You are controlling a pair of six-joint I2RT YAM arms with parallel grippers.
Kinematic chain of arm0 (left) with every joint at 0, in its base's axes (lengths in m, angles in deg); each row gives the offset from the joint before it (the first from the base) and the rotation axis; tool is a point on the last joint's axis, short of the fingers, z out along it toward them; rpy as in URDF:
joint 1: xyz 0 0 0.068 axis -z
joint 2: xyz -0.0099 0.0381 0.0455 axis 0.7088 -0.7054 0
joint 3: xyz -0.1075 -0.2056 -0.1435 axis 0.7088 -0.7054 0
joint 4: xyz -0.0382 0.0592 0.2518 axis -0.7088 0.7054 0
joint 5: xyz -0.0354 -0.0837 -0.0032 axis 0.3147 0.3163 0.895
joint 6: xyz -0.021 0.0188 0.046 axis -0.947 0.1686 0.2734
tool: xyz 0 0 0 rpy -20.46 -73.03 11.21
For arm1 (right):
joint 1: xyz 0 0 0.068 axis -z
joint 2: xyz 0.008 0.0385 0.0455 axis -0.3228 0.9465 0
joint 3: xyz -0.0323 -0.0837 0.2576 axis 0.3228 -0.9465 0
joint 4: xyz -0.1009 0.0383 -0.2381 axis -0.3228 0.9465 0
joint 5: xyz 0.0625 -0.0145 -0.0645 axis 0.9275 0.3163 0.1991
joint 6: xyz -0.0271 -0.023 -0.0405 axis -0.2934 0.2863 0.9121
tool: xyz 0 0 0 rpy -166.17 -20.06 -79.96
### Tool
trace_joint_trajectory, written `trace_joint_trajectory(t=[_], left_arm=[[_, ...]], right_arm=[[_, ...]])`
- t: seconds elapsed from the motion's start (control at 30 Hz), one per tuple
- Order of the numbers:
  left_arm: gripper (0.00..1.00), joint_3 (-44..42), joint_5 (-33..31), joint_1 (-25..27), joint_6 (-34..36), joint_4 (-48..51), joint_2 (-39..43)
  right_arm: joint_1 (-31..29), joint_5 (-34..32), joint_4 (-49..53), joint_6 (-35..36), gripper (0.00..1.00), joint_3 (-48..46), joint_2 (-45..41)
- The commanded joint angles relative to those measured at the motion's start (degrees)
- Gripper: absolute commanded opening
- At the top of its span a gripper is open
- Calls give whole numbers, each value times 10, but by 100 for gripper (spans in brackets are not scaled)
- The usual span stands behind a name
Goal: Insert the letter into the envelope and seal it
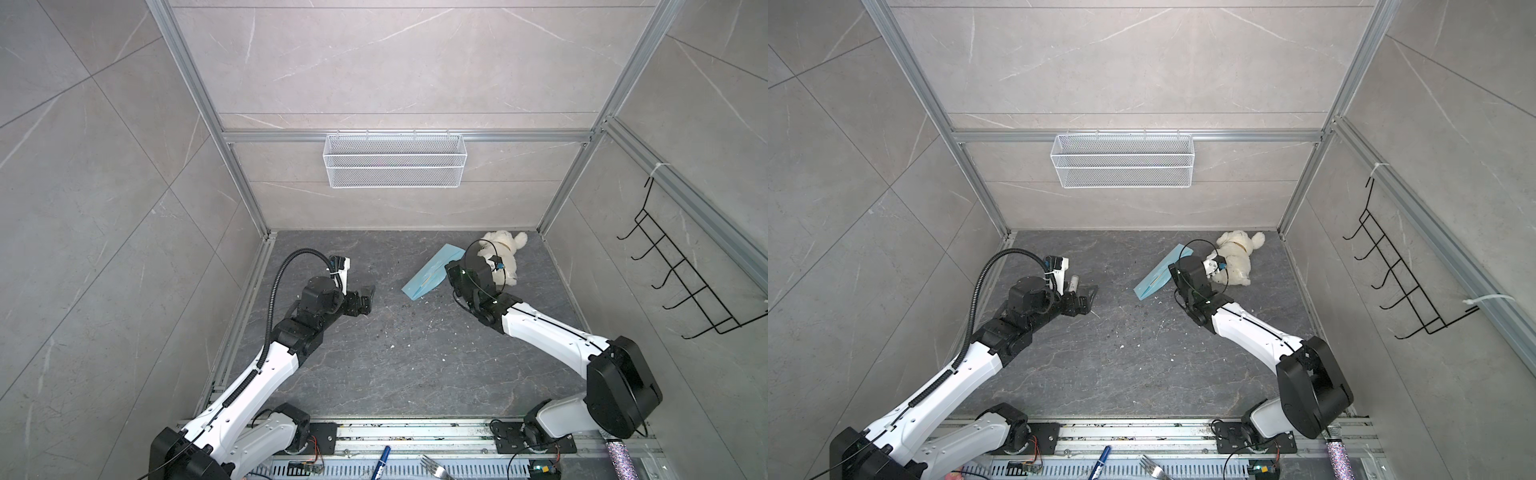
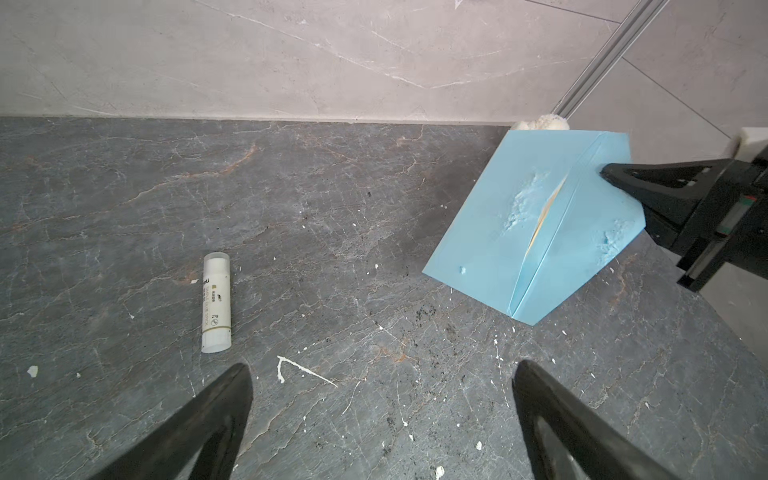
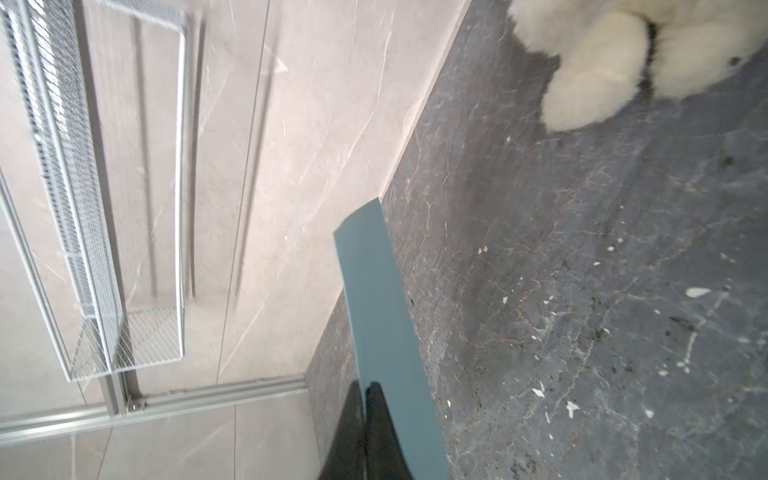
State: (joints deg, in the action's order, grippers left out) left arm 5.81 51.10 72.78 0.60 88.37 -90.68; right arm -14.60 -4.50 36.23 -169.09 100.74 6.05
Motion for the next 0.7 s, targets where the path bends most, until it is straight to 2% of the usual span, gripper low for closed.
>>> trace_joint_trajectory(t=[0.0,0.07,0.17,0.4,0.6,0.67], left_arm=[[100,0,13,-1,-8,-11,9],[100,-1,20,-1,-12,-11,10],[100,-1,30,-1,-13,-10,8],[100,-4,48,-1,-22,-1,12],[100,-25,57,0,-44,-10,21],[99,-31,62,1,-50,-13,21]], right_arm=[[-23,-173,81,-125,0,2,-10],[-36,-202,124,-210,0,-4,0],[-51,-233,142,-299,0,-29,19],[-101,-287,300,-495,0,-48,59],[-136,-265,331,-568,0,-93,71],[-150,-256,330,-574,11,-107,69]])
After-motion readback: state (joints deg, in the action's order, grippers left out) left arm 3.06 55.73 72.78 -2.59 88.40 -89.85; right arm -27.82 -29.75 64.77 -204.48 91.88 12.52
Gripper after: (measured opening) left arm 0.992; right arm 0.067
